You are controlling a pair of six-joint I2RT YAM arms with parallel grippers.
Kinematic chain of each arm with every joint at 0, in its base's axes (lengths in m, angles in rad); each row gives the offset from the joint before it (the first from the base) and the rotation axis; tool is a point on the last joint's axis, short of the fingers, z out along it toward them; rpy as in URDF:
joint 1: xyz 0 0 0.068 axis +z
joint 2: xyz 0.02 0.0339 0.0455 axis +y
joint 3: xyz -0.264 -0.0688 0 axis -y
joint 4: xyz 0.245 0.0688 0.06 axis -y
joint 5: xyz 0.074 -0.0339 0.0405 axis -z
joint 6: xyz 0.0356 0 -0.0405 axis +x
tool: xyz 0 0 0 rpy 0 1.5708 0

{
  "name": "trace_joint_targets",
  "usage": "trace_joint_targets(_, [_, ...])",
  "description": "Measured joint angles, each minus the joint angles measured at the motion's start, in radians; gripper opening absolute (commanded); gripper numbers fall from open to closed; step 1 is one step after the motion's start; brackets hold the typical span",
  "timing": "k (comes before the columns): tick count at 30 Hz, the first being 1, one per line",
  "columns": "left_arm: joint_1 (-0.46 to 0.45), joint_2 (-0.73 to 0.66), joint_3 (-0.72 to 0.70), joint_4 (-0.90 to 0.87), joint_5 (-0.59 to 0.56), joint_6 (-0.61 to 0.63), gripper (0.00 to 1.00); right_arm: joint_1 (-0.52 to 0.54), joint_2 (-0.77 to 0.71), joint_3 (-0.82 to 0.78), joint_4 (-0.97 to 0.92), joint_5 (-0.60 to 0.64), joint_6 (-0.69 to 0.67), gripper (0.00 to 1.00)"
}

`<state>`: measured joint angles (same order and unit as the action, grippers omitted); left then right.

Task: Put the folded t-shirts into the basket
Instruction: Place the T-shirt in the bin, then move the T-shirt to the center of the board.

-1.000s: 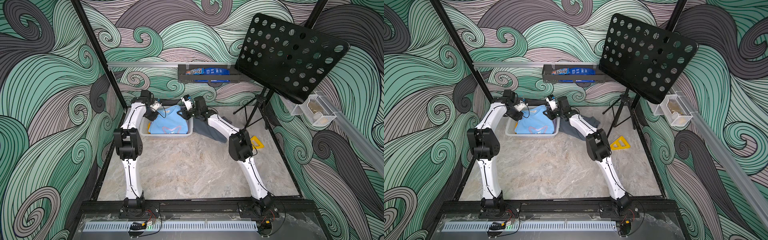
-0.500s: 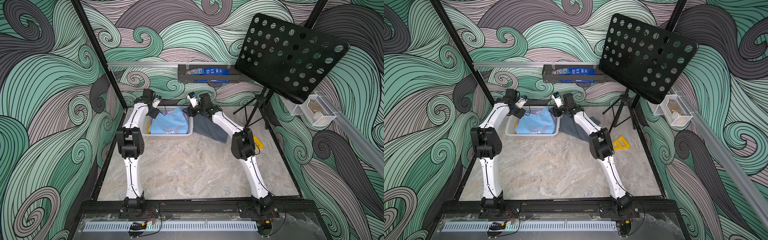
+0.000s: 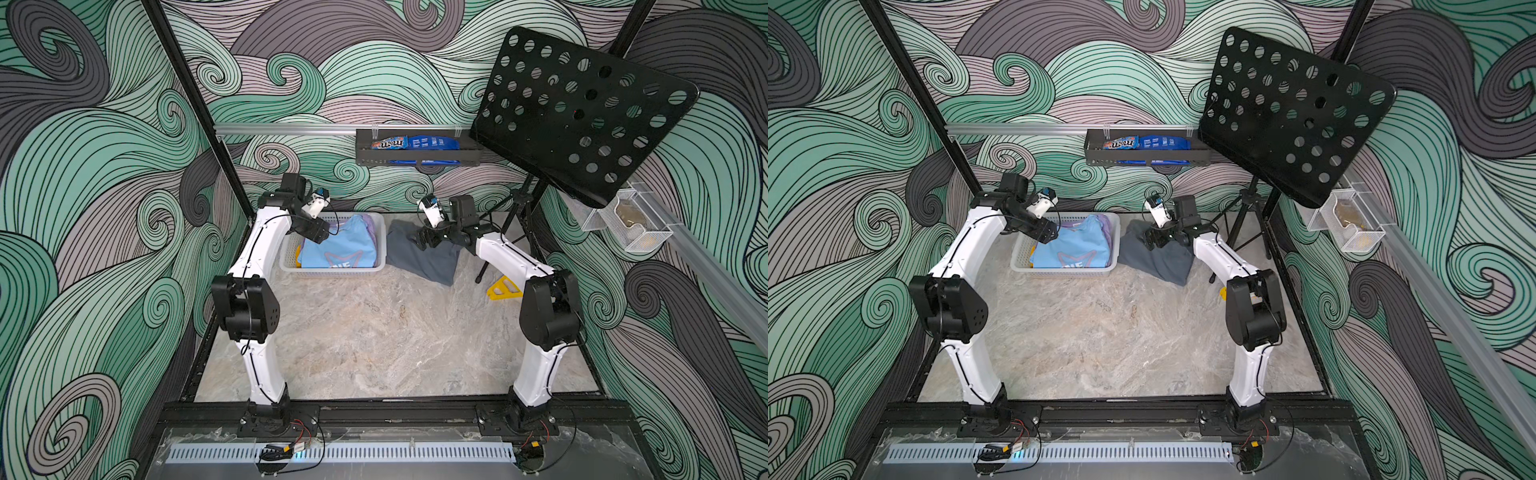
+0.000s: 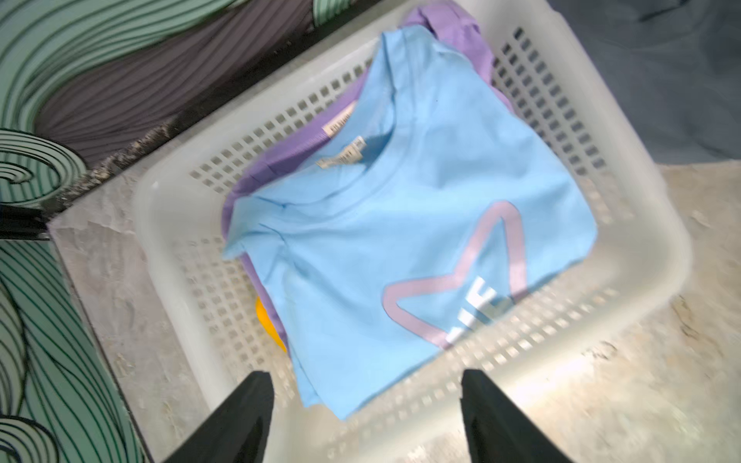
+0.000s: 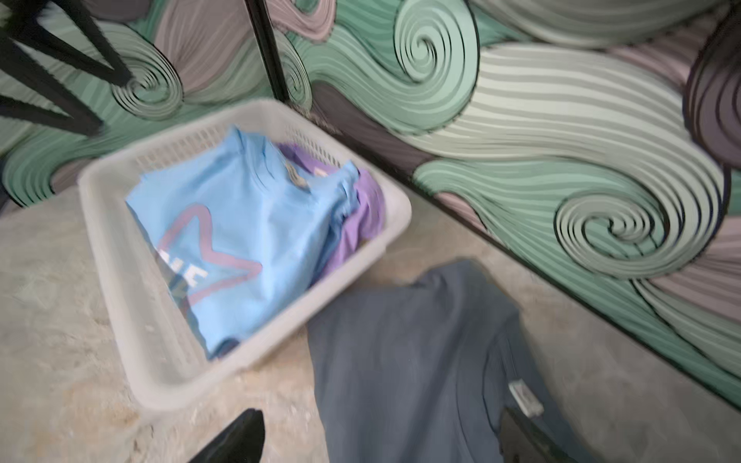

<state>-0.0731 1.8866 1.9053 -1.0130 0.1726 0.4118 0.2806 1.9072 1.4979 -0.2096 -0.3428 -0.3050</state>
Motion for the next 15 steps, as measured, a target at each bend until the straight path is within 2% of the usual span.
trace_joint_targets(3, [0.000,-0.135,-0.167,0.016,0.074,-0.003,0.86,0.011,0.026,-0.084,0.000,0.038,-0.043,0.94])
trace_joint_targets(6, [0.000,-0.233,-0.282,0.048,0.129,-0.006,0.87,0.046,0.099,-0.063,-0.020,0.071,-0.076,0.90])
trace_joint_targets(9, [0.000,-0.266,-0.309,0.064,0.151,-0.005,0.87,0.091,0.202,0.024,-0.053,0.104,-0.097,0.85])
trace_joint_targets(15, [0.000,-0.268,-0.346,0.093,0.162,-0.005,0.86,0.135,0.322,0.115,-0.099,0.146,-0.117,0.66])
